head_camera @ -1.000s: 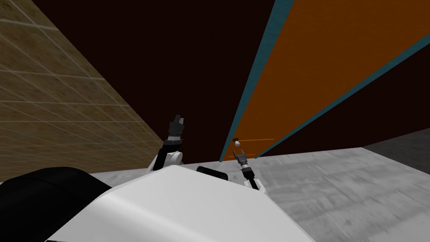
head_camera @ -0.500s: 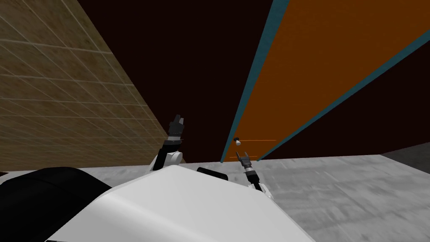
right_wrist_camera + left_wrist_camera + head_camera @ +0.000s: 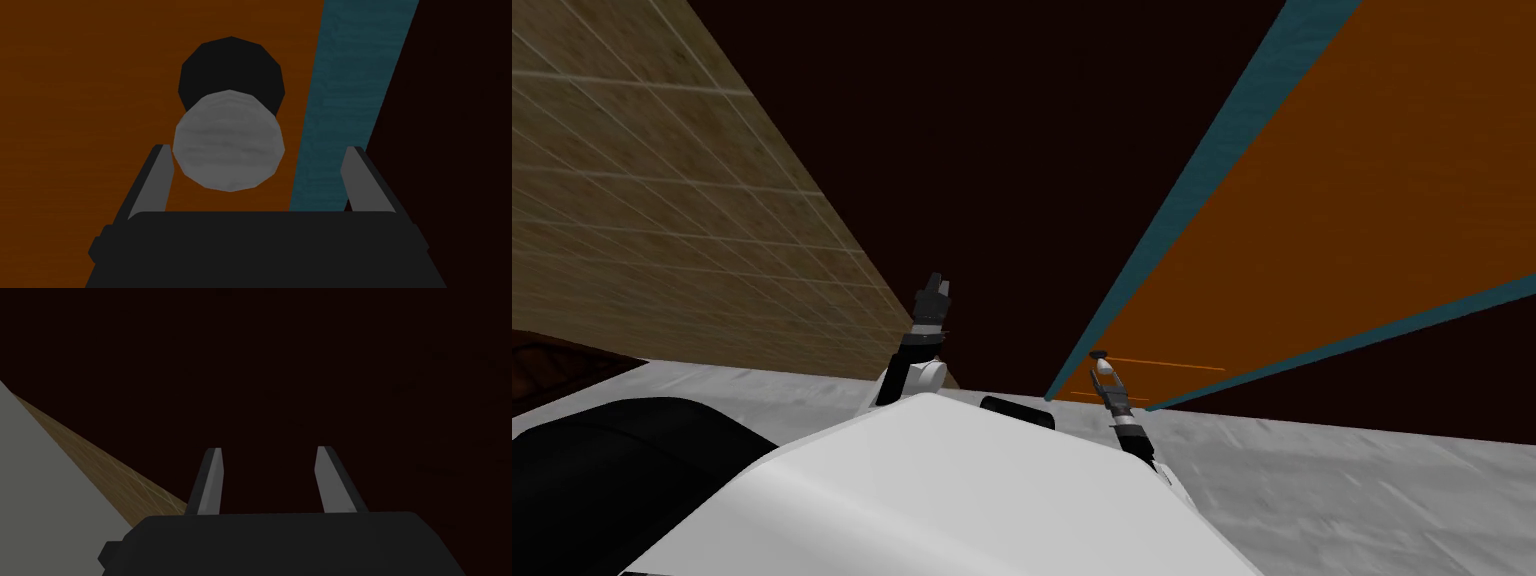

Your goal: Pull the door open

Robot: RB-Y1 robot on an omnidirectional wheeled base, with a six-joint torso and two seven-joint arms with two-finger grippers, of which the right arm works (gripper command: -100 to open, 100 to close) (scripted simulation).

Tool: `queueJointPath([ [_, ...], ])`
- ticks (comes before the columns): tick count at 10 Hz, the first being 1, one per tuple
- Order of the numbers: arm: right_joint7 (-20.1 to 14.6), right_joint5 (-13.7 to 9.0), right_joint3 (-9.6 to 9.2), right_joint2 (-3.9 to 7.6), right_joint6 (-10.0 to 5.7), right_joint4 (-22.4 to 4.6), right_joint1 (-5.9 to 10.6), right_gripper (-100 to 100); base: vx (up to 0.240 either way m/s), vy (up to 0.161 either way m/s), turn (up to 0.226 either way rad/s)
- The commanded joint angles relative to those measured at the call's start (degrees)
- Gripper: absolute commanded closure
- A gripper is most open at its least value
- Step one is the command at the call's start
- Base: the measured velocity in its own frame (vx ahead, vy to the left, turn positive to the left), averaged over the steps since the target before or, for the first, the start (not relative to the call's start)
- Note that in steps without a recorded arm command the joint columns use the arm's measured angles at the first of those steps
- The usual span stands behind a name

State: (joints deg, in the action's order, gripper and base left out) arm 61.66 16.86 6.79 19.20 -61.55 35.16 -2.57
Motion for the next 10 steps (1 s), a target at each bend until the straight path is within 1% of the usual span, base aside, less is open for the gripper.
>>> queueJointPath([
  [1,0.2,-0.8,1.15,0.6,-1.26,-1.8,0.19,-100,0.148,0.036,0.17],
  [2,0.2,-0.8,1.15,0.6,-1.26,-1.8,0.19,-100,0.068,0.0,0.042],
  [3,0.1,-1.5,2.0,1.27,-2.25,-2.8,-0.07,-100,0.065,-0.003,0.126],
  [4,0.1,-1.5,2.0,1.27,-2.25,-2.8,-0.07,-100,0.07,-0.01,0.068],
  [5,0.4,-1.4,1.94,1.31,-3.08,-4.3,0.71,-100,0.013,-0.013,0.022],
  [6,0.4,-1.4,1.94,1.31,-3.08,-4.3,0.71,100,-0.015,-0.002,-0.001],
  [10,0.4,-1.4,1.94,1.31,-3.08,-4.3,0.71,100,-0.002,0.0,-0.001],
])
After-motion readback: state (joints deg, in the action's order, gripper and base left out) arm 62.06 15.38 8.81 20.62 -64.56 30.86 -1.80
